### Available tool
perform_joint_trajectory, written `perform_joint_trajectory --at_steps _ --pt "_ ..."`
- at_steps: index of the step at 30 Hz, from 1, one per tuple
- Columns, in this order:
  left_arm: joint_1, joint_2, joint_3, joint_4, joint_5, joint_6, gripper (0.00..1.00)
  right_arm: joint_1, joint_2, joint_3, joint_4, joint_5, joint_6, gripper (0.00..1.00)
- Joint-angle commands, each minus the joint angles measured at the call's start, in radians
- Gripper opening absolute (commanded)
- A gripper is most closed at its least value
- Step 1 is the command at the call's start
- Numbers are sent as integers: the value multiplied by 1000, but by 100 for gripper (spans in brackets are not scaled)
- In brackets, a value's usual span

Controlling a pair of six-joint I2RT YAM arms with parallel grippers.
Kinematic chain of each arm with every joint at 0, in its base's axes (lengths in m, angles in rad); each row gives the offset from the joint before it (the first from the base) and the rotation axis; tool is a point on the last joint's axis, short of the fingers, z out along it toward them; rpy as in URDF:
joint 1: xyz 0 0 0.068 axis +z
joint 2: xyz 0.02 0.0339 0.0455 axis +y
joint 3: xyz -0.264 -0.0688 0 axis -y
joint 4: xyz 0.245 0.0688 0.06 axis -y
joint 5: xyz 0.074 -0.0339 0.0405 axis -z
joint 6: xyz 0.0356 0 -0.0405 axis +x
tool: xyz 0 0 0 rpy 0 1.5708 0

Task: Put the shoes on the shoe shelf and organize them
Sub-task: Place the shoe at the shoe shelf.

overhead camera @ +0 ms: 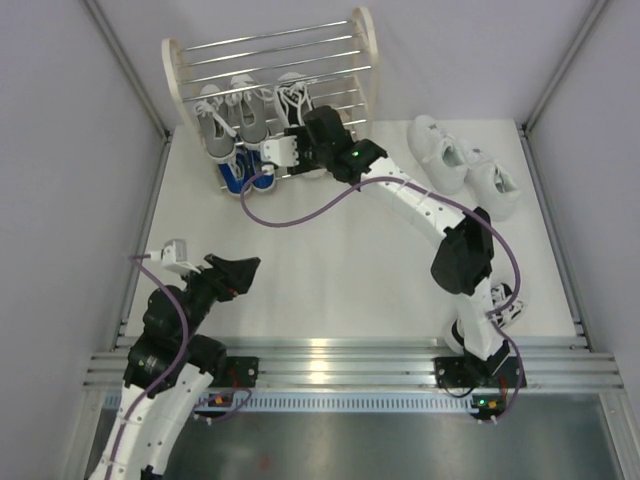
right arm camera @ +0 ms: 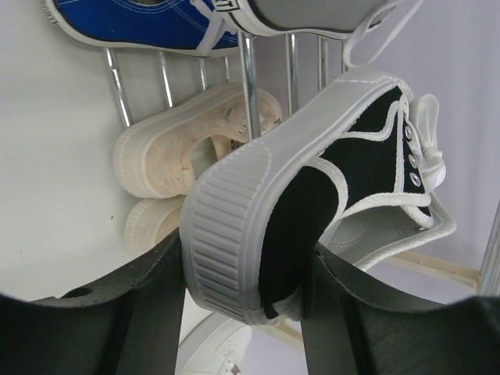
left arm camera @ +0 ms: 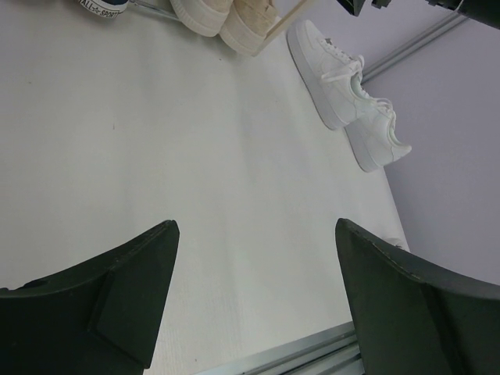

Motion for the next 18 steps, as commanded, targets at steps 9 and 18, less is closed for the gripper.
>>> perform_joint_trajectory --at_steps 9,18 --pt "3 -46 30 -28 -42 10 89 -51 104 113 293 34 -101 2" --pt "3 -51 32 -31 -46 8 90 -66 134 116 317 23 -151 15"
